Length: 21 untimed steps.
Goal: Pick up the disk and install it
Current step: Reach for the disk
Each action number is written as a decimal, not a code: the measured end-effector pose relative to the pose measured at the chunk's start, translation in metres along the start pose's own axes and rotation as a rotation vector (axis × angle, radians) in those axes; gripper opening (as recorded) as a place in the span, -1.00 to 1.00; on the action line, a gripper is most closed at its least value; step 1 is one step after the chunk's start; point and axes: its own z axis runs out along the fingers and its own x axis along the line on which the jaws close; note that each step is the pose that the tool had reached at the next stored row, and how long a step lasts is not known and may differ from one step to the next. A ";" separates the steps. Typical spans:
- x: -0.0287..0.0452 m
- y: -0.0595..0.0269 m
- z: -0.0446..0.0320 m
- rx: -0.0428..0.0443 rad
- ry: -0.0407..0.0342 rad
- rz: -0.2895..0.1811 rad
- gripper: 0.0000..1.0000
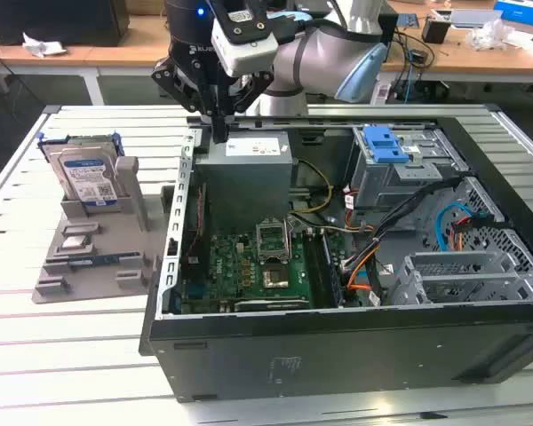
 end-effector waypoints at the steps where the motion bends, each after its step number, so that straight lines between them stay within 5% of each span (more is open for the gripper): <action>1: 0.0026 -0.0002 -0.0001 0.0000 0.0000 0.000 -0.79; 5: 0.0203 -0.0015 -0.0005 0.0000 0.0000 0.000 -0.79; 12: 0.0346 -0.0025 -0.0009 0.0000 0.0000 0.000 -0.79; 21: 0.0628 -0.0046 -0.0017 0.0000 0.0000 0.000 -0.79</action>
